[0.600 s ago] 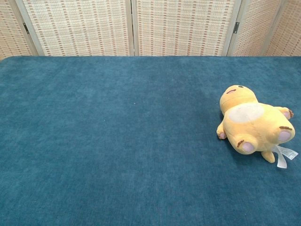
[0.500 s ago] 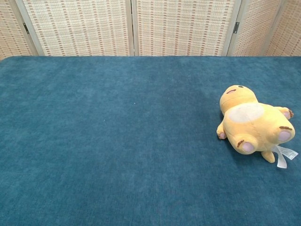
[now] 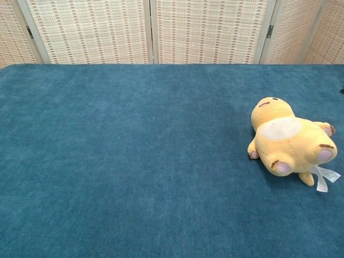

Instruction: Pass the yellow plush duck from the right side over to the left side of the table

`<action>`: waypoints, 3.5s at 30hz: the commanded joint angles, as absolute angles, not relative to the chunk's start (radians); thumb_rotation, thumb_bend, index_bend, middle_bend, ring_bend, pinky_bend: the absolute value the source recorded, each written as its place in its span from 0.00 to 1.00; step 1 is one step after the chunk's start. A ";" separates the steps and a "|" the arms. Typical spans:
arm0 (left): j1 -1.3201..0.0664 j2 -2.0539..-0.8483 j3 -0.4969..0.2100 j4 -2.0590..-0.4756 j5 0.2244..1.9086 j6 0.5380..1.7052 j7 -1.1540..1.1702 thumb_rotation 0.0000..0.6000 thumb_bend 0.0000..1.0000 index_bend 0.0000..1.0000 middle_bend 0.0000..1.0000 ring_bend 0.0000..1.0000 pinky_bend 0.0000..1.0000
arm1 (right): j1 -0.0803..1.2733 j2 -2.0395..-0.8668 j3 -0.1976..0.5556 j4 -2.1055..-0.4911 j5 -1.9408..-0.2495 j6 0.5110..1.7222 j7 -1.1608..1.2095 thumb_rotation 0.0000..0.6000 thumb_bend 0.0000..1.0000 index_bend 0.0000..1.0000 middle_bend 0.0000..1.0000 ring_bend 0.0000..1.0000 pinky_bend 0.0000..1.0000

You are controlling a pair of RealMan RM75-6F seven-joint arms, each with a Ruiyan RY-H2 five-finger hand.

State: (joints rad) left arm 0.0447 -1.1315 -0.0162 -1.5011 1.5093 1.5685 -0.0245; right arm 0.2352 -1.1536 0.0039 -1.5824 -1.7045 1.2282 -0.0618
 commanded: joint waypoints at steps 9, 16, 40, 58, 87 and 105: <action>0.040 -1.126 -0.028 -1.484 1.474 1.548 -0.056 1.00 0.27 0.00 0.03 0.06 0.28 | 0.411 -1.370 0.079 -1.466 -1.497 0.979 -0.241 1.00 0.19 0.00 0.00 0.00 0.00; 0.039 -1.125 -0.028 -1.478 1.470 1.543 -0.068 1.00 0.27 0.00 0.03 0.06 0.28 | 0.405 -1.469 0.070 -1.354 -1.602 1.144 -0.157 1.00 0.50 0.57 0.64 0.53 0.73; 0.039 -1.110 -0.017 -1.474 1.488 1.541 -0.125 1.00 0.27 0.00 0.04 0.06 0.29 | 0.698 -1.909 0.058 -1.131 -1.886 1.165 -0.050 1.00 0.52 0.62 0.60 0.50 0.70; 0.040 -1.107 -0.004 -1.465 1.516 1.553 -0.140 1.00 0.27 0.00 0.04 0.06 0.29 | 0.643 -1.654 0.026 -1.478 -1.731 1.105 -0.109 1.00 0.02 0.00 0.00 0.00 0.00; -0.364 -1.254 -0.006 -1.838 1.856 1.080 0.252 1.00 0.22 0.00 0.02 0.01 0.18 | 0.177 -1.139 -0.189 -1.449 -1.874 1.900 0.446 1.00 0.03 0.00 0.00 0.00 0.00; -0.645 -1.553 -0.127 -1.743 1.515 0.731 0.426 1.00 0.21 0.00 0.02 0.00 0.17 | 0.135 -1.115 -0.117 -1.433 -1.838 1.914 0.548 1.00 0.06 0.00 0.00 0.00 0.00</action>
State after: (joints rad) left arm -0.6307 -1.5385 -0.1256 -1.7585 1.5306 0.7430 0.4120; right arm 0.1362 -1.1153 -0.1176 -1.4329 -1.8375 1.9148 0.5474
